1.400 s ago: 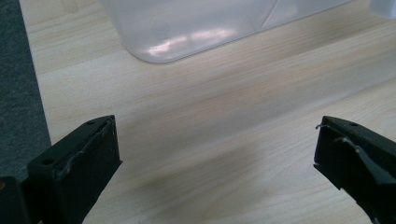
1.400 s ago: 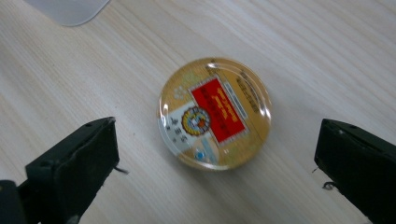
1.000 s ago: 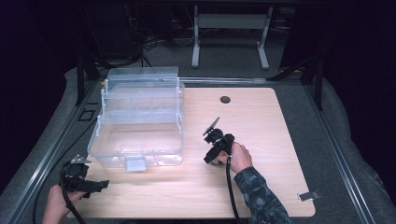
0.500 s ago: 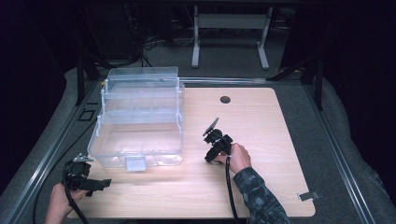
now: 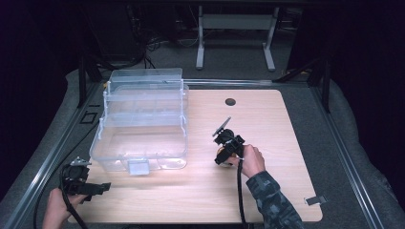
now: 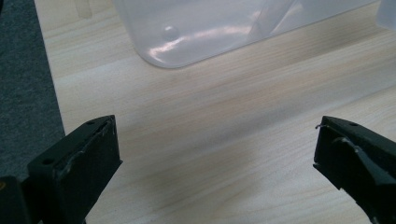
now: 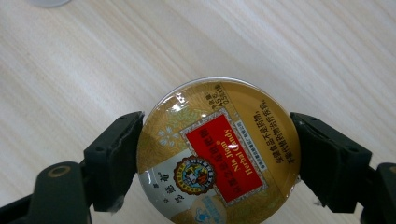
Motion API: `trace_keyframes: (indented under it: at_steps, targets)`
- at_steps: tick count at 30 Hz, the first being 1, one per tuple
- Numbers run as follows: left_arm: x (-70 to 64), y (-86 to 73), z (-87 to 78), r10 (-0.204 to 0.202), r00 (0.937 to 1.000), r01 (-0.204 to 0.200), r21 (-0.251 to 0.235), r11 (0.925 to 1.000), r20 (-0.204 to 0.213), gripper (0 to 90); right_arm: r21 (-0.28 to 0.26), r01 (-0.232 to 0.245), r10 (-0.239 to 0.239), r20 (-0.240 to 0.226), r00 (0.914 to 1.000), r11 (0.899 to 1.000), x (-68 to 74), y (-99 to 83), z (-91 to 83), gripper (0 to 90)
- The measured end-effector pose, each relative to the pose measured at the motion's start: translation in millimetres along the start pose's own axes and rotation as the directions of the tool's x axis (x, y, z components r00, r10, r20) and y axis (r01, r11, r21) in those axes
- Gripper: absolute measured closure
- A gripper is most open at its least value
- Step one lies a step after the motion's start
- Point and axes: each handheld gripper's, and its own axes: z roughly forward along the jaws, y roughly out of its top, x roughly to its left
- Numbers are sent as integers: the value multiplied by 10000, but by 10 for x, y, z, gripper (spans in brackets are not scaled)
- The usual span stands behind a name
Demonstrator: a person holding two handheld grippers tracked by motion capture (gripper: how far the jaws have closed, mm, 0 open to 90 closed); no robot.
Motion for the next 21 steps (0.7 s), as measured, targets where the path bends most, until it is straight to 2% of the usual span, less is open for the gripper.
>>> trace_keyframes:
  at_steps: [4,6,9,10,11,12,13,17,19,20,21]
  targets:
    - [-13,-23,43,1,10000,-1,54,10000,94,3,-165,-62,65,211,9998,9998,-36,-134,-143,202]
    - [-14,-26,59,30,10000,-31,91,10000,82,3,-312,-123,125,63,9999,9994,-62,-199,-193,202]
    - [-17,-25,82,36,9999,-37,73,10000,120,4,-278,-138,145,265,9995,9995,-78,-251,-241,202]
    - [-20,-22,86,18,9999,-19,69,10000,121,4,-326,-239,249,319,9992,9992,-110,-321,-295,202]
    - [-21,-15,85,76,9999,-78,131,9999,150,4,-576,-343,329,-244,9992,9978,-141,-357,-295,202]
    - [-21,-11,79,73,9999,-74,115,9999,123,4,-496,-375,371,-91,9993,9981,-148,-377,-314,202]
    - [-22,-10,77,62,9999,-63,105,9999,119,4,-265,-374,387,508,9980,9989,-159,-410,-351,202]
    - [-22,-8,67,117,9999,-117,76,9999,64,5,-404,-550,561,267,9981,9977,-215,-498,-379,202]
    - [-23,-13,69,108,9999,-109,95,9999,83,5,-221,-618,631,644,9959,9978,-237,-539,-419,202]
    - [-25,-17,74,107,9999,-108,102,9999,77,5,-362,-694,726,956,9928,9969,-249,-576,-425,202]
    - [-29,-22,80,103,9999,-104,115,9999,75,5,-196,-721,733,707,9948,9972,-278,-602,-453,202]
